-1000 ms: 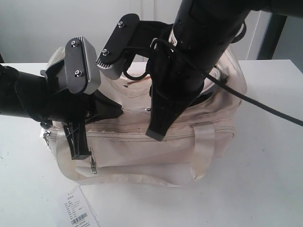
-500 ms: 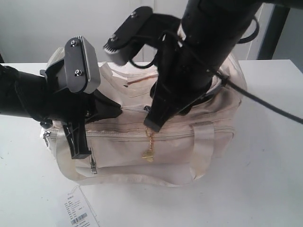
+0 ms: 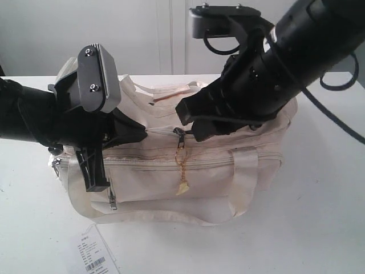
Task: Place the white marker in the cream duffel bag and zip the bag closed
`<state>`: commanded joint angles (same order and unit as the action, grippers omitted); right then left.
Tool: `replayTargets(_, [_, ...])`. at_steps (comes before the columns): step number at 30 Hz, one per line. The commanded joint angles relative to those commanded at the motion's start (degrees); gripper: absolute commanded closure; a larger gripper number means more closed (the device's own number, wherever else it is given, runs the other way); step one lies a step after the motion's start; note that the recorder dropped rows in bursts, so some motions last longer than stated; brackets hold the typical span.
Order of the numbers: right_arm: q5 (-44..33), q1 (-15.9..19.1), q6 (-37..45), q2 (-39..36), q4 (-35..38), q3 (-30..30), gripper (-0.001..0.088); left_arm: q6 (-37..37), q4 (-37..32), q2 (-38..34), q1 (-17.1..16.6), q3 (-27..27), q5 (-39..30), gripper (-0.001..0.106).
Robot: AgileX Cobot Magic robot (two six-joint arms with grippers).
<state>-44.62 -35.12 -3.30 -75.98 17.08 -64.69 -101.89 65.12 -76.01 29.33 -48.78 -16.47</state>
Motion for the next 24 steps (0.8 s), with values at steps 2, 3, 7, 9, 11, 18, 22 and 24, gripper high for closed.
replayTargets(2, [2.5,-0.8,0.4,1.0,2.9,2.4,0.0291,0.0,0.0,0.0,0.0,0.0,0.0,0.105])
replayTargets(3, [4.0,-1.5,1.4,1.3,4.3,4.0,0.0261,0.0,0.0,0.0,0.0,0.0,0.0,0.105])
replayTargets(7, [9.0,-4.6,3.3,1.3,4.7,8.3,0.0233,0.2,0.0,0.0,0.0,0.0,0.0,0.105])
replayTargets(9, [14.3,-5.9,3.0,1.3,4.5,10.5,0.0233,0.4,0.0,0.0,0.0,0.0,0.0,0.105])
replayTargets(11, [18.9,-6.6,1.6,1.3,4.3,12.0,0.0233,0.4,0.0,0.0,0.0,0.0,0.1,0.105])
replayTargets(18, [26.1,-7.3,-1.0,1.3,2.0,16.1,0.0233,0.4,0.0,0.0,0.0,0.0,0.2,0.105])
replayTargets(22, [28.0,-7.3,-0.5,0.5,0.8,17.0,0.0234,0.6,0.0,0.0,0.0,0.0,0.2,0.105])
replayTargets(24, [29.3,-7.3,0.4,-0.2,0.7,17.0,0.0234,0.6,0.0,0.0,0.0,0.0,0.2,0.105])
